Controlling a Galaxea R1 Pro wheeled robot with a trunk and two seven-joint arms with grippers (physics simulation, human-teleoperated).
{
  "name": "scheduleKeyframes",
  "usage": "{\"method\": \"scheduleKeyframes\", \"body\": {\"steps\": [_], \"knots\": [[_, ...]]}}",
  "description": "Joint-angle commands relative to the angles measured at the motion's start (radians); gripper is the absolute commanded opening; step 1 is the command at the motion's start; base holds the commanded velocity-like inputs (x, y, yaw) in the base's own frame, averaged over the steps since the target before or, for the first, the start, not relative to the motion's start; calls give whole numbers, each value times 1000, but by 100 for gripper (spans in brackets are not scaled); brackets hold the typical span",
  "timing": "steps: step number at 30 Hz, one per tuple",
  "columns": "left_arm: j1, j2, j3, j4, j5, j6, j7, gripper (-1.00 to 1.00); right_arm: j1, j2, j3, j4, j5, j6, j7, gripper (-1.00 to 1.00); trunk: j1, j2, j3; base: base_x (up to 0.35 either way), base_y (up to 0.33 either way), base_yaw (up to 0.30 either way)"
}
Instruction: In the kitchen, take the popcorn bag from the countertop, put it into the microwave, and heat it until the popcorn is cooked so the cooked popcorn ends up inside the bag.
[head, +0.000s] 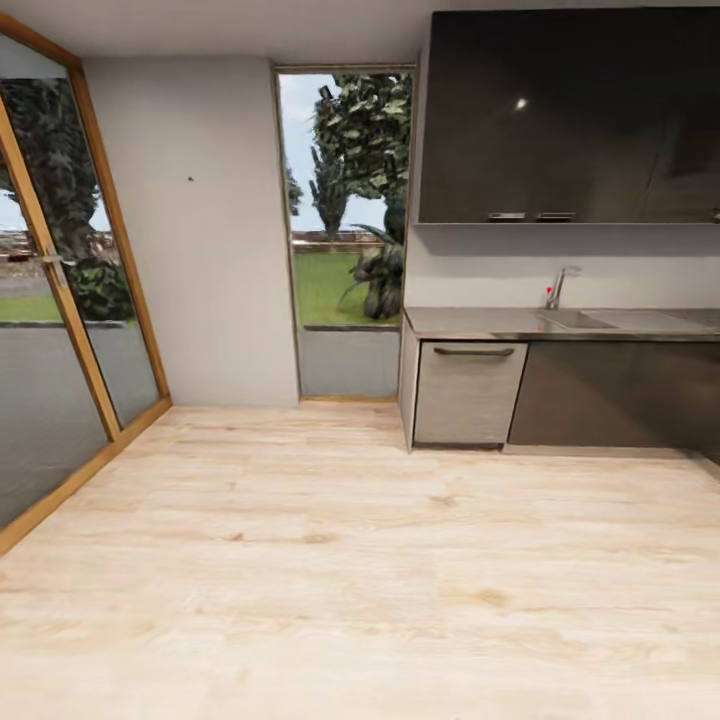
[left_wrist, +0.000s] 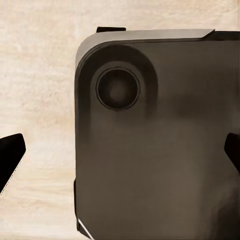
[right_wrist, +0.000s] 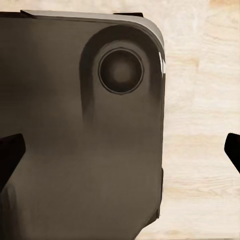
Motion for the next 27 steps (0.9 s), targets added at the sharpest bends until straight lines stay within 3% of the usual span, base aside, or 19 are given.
{"method": "scheduleKeyframes", "body": {"steps": [1,27], "knots": [[0,-2,1,0,3,-3,1,100,0,0,-1,1,-1,-4,0,100,0,0,-1,0,0,-255],[0,1,3,0,4,-4,2,100,0,2,-1,1,-2,-4,0,100,0,0,-1,0,0,-255]]}}
